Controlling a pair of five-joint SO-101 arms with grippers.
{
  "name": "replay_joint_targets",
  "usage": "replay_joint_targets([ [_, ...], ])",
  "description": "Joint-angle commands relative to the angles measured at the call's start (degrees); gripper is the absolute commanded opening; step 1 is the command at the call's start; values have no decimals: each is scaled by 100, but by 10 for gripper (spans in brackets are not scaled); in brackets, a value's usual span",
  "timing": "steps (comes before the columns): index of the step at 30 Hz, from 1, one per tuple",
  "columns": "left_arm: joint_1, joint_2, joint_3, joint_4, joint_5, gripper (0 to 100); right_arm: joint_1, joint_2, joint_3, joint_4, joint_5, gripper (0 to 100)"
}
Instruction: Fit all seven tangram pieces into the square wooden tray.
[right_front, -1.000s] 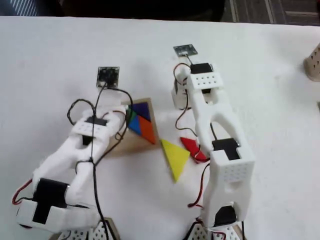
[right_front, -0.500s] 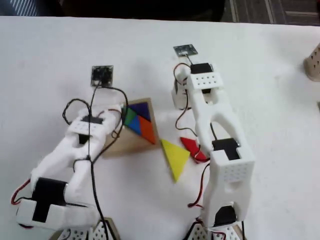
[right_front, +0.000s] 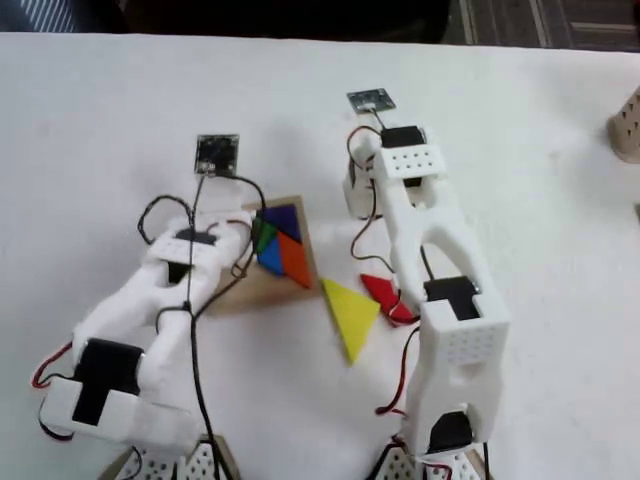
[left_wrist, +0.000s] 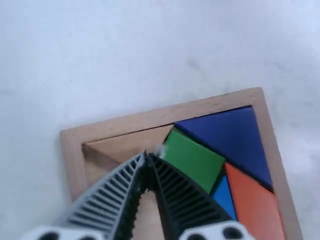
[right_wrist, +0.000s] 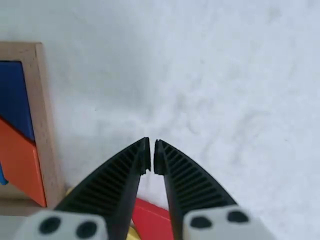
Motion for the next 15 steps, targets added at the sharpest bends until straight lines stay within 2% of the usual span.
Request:
replay_joint_targets([
  [1,171,-13,-281,-132,18,21,57,-391,-176,-66,9,22],
  [10,101,-48,-273,-123,18,21,57,-391,-176,-66,9,22],
  [15,13,-725,79,-35,18,21,57,-391,-185,-66,18,22],
])
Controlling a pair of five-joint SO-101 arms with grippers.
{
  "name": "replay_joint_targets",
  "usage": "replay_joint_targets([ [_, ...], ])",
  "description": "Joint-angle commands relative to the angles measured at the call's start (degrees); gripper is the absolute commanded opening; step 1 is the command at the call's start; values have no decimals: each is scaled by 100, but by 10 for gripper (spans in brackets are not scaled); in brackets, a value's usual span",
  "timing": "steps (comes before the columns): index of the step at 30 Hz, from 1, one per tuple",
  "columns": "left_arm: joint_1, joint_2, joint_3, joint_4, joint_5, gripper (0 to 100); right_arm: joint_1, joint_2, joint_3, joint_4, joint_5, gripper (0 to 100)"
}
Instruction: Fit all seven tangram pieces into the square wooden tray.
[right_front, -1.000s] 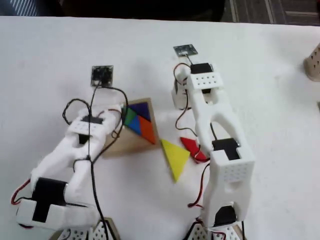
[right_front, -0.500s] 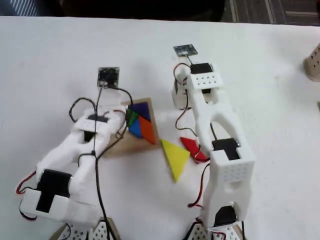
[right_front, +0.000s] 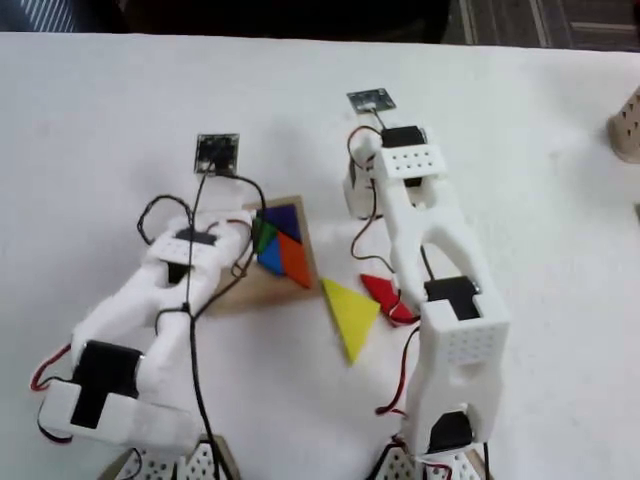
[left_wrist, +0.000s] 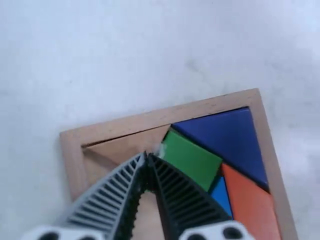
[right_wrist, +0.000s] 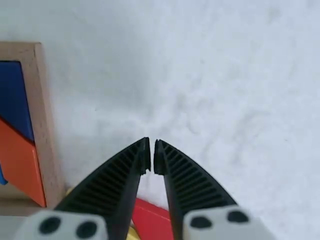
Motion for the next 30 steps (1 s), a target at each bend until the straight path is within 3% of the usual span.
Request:
replay_joint_targets([
  [1,48,-804,255,-44,18,21,57,-391,-185,-66,18,22],
  [6,778,-2035,1310,-26,-202,22,57,-391,-185,-75,18,22],
  [12,1534,-2088,1363,1143,-695,22,57,-391,-185,-75,18,22],
  [21,1367,-470,167,1635,-668,22,57,-391,-185,-75,18,22],
  [30,1341,-189,-9,985,-668,22,57,-391,-185,-75,18,22],
])
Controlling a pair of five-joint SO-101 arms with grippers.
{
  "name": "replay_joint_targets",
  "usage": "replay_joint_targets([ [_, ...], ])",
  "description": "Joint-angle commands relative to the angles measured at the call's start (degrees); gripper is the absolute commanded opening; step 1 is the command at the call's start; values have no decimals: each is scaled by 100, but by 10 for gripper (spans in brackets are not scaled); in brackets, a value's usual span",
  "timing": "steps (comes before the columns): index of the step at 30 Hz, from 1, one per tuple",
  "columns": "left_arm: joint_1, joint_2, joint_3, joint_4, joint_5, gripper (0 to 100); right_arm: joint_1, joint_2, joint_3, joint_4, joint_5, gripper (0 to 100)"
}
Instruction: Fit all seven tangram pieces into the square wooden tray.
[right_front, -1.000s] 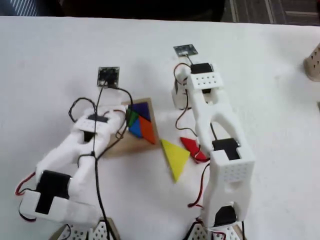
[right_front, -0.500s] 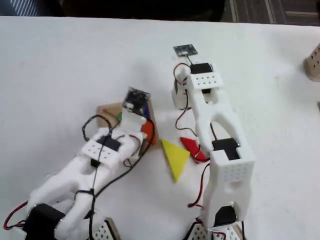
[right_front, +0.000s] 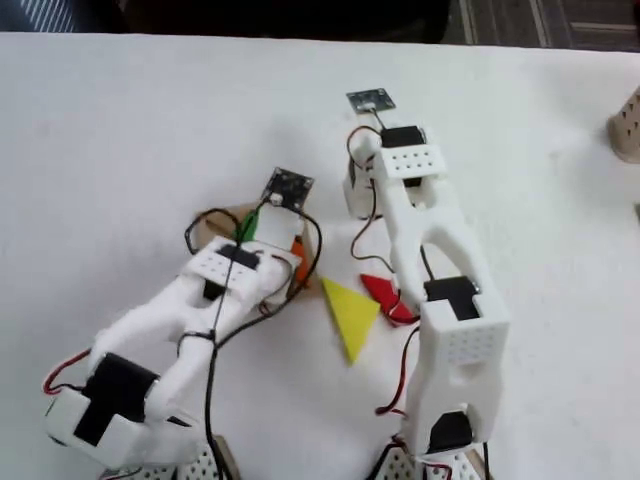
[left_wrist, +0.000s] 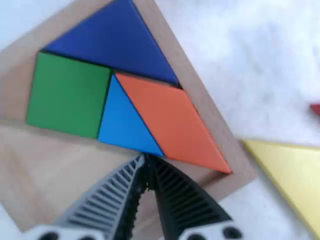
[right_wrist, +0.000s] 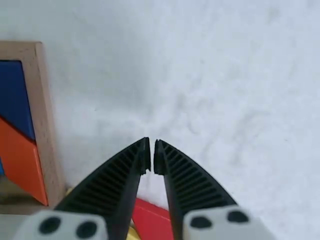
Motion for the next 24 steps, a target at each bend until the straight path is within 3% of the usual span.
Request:
replay_joint_targets([
  [1,-22,40,-211,-369,-53,22,57,-391,-185,-75,18,22],
  [9,-66,13,-185,-475,-53,22,57,-391,-185,-75,18,22],
  [16,-57,-699,-44,299,-97,22,57,-391,-185,-75,18,22],
  [24,-514,-233,-149,-79,-53,22,48,-391,-185,-84,18,22],
])
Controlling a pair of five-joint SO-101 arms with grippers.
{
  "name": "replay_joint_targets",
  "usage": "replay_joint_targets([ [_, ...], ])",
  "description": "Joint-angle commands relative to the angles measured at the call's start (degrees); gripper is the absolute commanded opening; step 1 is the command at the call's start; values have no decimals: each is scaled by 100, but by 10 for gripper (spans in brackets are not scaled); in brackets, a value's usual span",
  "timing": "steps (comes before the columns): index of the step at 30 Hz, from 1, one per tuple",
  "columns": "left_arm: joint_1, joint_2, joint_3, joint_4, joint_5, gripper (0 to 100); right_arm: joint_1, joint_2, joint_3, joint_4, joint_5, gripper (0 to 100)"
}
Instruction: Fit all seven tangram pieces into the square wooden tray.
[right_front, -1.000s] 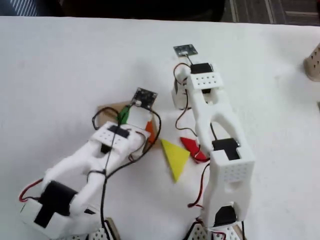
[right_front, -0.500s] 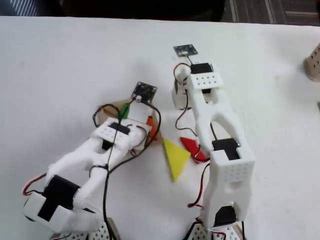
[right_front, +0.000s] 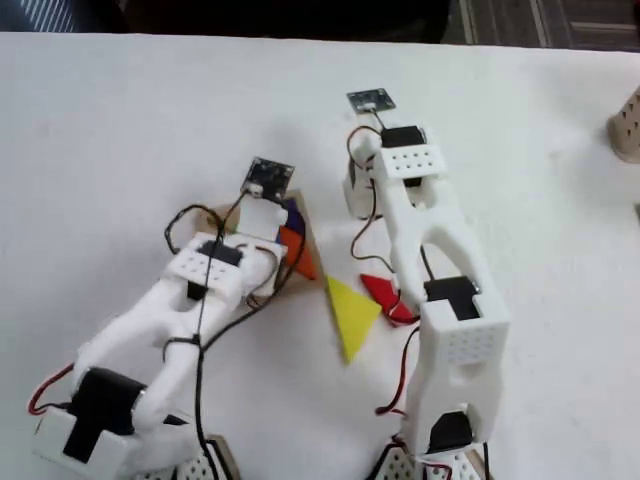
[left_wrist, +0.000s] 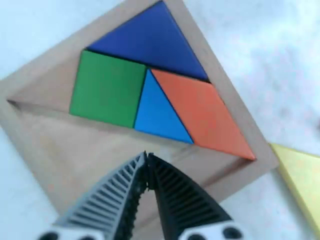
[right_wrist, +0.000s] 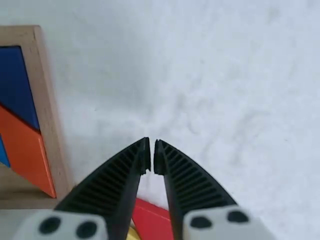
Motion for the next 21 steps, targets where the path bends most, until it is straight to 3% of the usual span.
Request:
replay_joint_targets([
  [1,-110,347,-396,-158,-26,22,48,-391,-185,-84,18,22],
  [13,-145,927,-967,-211,-18,22,48,-391,-176,-84,18,22],
  [21,-312,954,-923,-730,-18,21,48,-391,-176,-84,18,22],
])
